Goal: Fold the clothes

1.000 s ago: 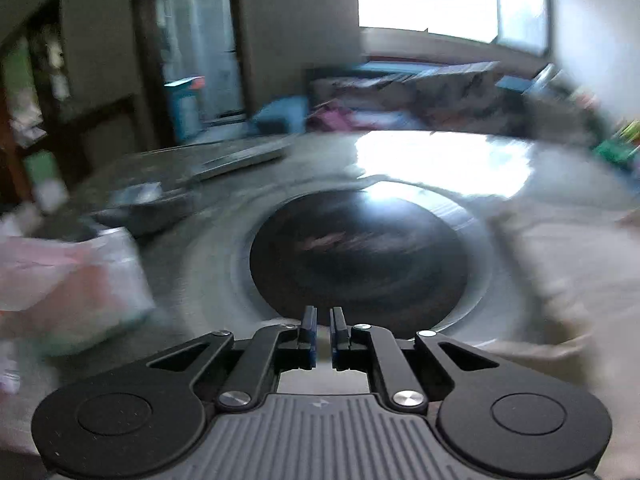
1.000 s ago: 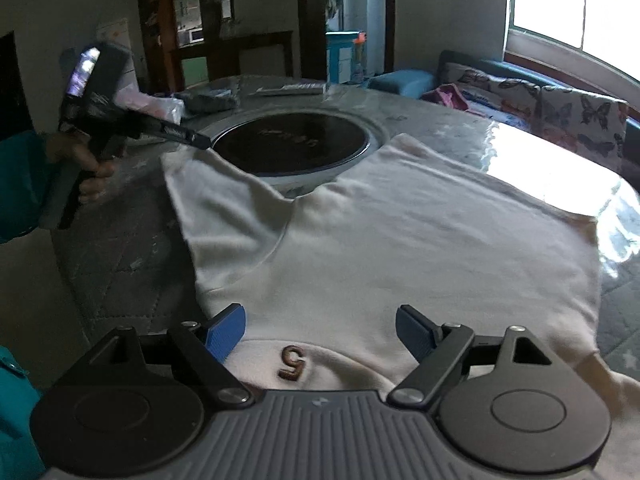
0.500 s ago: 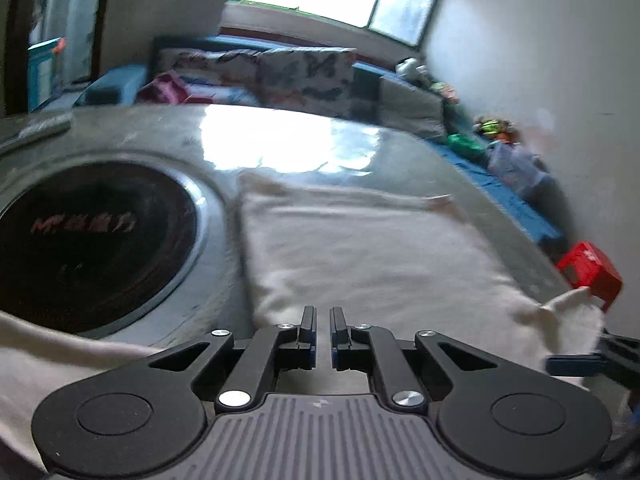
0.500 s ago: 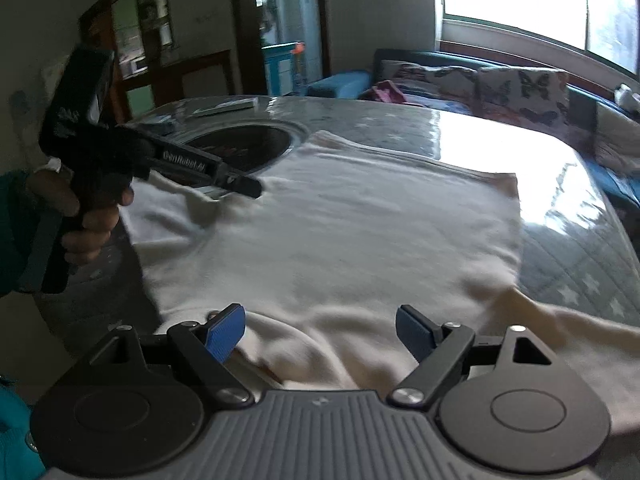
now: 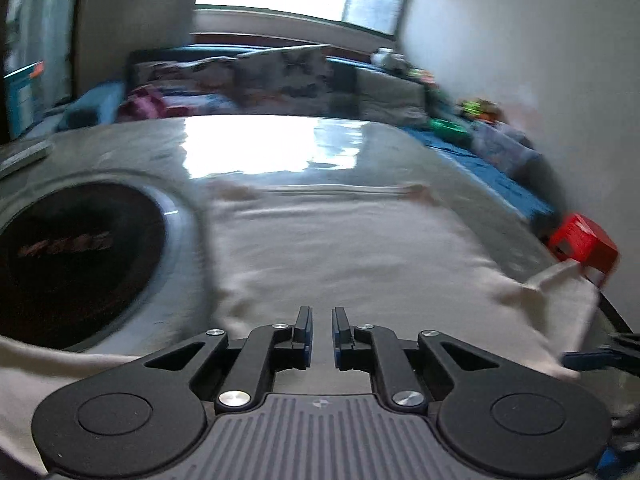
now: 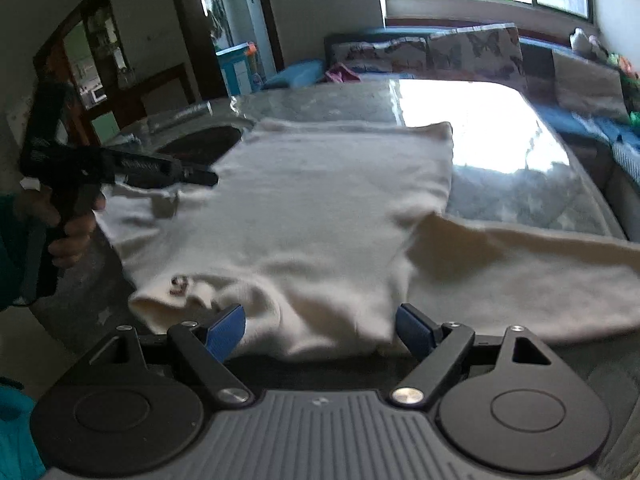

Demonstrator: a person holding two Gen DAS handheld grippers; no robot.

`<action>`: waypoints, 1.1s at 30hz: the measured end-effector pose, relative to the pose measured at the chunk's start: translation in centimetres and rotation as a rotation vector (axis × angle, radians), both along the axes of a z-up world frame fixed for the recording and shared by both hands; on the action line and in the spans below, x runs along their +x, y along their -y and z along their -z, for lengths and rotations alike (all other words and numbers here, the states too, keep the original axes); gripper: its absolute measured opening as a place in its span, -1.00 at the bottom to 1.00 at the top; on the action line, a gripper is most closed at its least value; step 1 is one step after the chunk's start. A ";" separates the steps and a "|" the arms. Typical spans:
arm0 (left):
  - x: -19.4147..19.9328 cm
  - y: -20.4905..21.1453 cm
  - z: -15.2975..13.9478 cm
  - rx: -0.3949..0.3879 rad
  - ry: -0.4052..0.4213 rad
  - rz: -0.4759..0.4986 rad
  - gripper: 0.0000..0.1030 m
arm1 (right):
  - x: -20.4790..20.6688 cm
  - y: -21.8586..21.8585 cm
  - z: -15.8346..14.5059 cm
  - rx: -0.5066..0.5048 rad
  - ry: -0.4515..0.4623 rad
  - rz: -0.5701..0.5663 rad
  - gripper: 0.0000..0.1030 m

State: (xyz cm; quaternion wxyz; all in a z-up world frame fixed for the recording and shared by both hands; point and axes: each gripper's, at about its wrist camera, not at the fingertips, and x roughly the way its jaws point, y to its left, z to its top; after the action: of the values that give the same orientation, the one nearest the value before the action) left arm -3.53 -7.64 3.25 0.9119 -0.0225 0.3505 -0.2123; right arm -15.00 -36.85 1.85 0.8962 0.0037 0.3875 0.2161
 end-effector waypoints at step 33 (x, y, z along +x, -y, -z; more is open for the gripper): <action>-7.4 12.1 0.6 0.169 0.137 0.536 -0.71 | 1.2 10.5 0.6 -0.167 0.107 0.449 0.45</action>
State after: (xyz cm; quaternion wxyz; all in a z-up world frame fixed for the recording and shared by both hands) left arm -10.94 -19.74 2.62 0.8434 0.1615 0.2981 -0.4168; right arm -13.79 -47.33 1.27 0.9381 0.0043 0.3456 -0.0212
